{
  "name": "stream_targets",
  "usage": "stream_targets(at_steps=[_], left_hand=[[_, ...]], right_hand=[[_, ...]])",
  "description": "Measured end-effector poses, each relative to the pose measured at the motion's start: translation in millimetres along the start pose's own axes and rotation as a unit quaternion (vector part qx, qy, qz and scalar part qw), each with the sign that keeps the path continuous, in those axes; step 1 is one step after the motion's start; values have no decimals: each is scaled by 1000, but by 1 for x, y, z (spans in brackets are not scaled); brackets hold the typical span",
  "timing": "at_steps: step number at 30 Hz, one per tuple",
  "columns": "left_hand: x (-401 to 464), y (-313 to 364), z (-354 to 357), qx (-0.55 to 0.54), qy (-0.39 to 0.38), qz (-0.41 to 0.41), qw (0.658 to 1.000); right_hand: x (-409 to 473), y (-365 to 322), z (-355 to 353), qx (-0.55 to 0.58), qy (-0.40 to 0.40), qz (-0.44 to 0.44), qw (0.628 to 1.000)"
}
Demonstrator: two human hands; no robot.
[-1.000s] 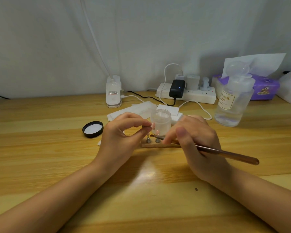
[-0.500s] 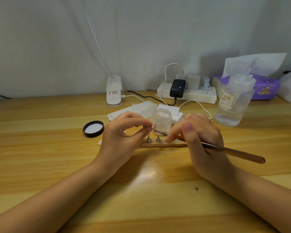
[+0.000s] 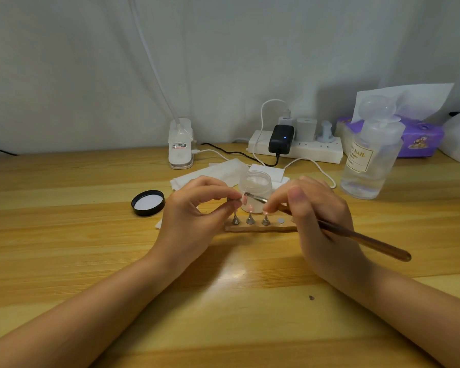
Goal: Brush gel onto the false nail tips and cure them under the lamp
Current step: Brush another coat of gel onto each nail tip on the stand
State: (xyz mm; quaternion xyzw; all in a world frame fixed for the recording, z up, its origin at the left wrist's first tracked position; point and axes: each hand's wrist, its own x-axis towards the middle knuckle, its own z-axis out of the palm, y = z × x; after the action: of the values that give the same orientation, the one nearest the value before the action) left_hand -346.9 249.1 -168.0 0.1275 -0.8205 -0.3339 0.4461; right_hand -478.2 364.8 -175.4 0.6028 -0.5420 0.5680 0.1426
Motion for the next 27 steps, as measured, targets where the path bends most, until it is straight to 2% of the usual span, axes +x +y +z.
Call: stream_targets(at_steps=[3,9,15,22,27], left_hand=[[0,0,0,3,-1,-1,1000],[0,0,0,9,1,1,1000],[0,0,0,-2,-5,-4,1000],[1,1,0,-2,2,-4,1000],[0,0,-1,4,-8,-10,1000]], right_hand=[[0,0,1,-7,-12,17,1000],[0,-2,2,-3,-29,-31,999],[1,0,1,11,-3,32,999],[0,-2,2,1,-31,-17,999],[2,-1,0,29,-9,35,999]])
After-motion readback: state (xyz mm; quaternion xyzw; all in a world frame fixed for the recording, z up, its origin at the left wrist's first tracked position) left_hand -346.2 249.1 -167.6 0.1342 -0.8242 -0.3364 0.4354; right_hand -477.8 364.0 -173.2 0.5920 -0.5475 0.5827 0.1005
